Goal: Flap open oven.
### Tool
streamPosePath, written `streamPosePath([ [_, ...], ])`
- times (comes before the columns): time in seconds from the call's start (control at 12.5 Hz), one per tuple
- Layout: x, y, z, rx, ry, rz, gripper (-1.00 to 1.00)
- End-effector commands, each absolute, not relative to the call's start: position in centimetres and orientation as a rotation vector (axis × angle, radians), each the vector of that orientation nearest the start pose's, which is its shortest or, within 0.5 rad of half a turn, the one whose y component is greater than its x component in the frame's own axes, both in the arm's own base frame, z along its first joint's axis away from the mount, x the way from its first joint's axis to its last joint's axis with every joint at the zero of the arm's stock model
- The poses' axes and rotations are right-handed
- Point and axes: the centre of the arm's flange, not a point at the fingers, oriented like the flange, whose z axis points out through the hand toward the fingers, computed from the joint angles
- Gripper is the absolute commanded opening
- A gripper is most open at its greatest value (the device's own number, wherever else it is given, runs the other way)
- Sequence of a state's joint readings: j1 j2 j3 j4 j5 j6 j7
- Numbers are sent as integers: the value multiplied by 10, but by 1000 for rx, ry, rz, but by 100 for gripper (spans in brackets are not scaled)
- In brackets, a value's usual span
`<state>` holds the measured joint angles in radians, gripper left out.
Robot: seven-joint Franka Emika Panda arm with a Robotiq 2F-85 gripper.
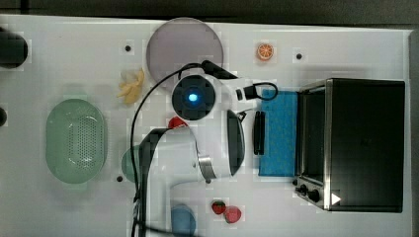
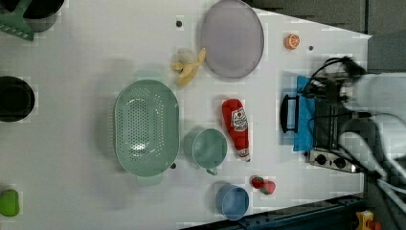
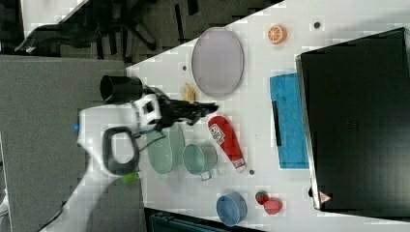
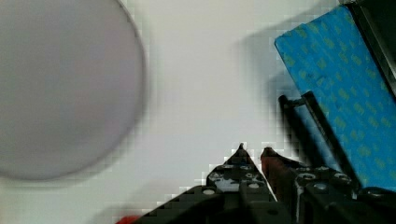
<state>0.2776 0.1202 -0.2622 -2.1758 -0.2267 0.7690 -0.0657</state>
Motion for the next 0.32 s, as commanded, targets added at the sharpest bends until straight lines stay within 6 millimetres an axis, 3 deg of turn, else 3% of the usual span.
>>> streamPosePath([
  [0.08, 546, -19, 384, -3043, 1134, -124, -65],
  [0.32, 537, -20, 443, -2915, 1203, -101, -65],
])
